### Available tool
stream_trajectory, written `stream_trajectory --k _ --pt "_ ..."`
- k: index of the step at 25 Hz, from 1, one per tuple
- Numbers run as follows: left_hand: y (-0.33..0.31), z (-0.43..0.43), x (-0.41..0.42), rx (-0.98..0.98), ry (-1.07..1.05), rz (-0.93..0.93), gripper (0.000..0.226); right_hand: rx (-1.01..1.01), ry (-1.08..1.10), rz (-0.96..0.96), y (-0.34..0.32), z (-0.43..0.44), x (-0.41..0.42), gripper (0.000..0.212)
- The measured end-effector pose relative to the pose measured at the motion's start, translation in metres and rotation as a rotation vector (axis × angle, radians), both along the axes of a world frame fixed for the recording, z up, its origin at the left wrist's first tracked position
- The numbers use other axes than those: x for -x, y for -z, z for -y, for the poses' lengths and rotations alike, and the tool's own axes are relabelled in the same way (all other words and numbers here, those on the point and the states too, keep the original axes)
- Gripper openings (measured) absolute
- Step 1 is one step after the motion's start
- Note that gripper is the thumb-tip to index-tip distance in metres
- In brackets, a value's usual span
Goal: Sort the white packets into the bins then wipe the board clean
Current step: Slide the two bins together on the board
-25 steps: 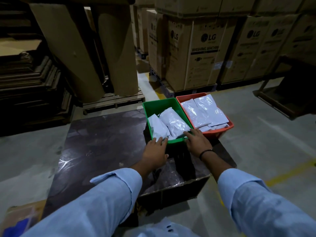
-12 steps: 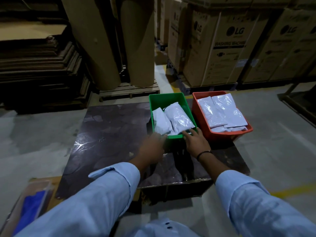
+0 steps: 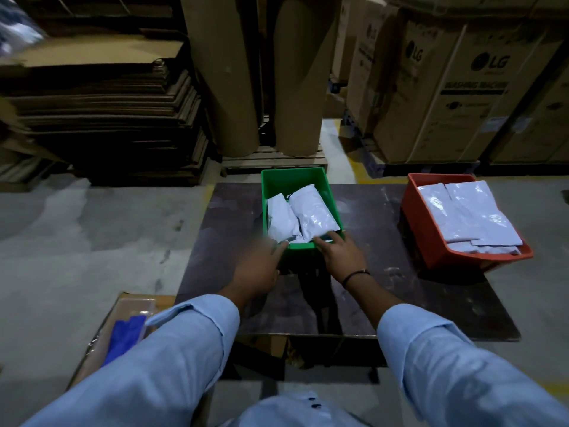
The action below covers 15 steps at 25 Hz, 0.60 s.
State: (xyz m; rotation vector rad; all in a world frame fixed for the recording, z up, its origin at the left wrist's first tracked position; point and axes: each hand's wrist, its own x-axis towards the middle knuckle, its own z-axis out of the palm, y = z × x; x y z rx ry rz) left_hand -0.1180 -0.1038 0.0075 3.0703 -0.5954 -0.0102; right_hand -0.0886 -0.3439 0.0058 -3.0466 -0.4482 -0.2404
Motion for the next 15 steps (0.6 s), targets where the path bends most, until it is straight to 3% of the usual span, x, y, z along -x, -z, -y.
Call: stream_trajectory --k 6,15 --pt "0.005 -0.096 0.004 0.001 -0.083 -0.009 0.083 0.090 -0.085 -0.028 0.000 -0.098 -0.010 0.046" --pt "0.012 -0.193 -0.002 0.029 -0.088 0.000 0.086 0.061 -0.129 -0.018 0.009 -0.193 -0.019 0.051"
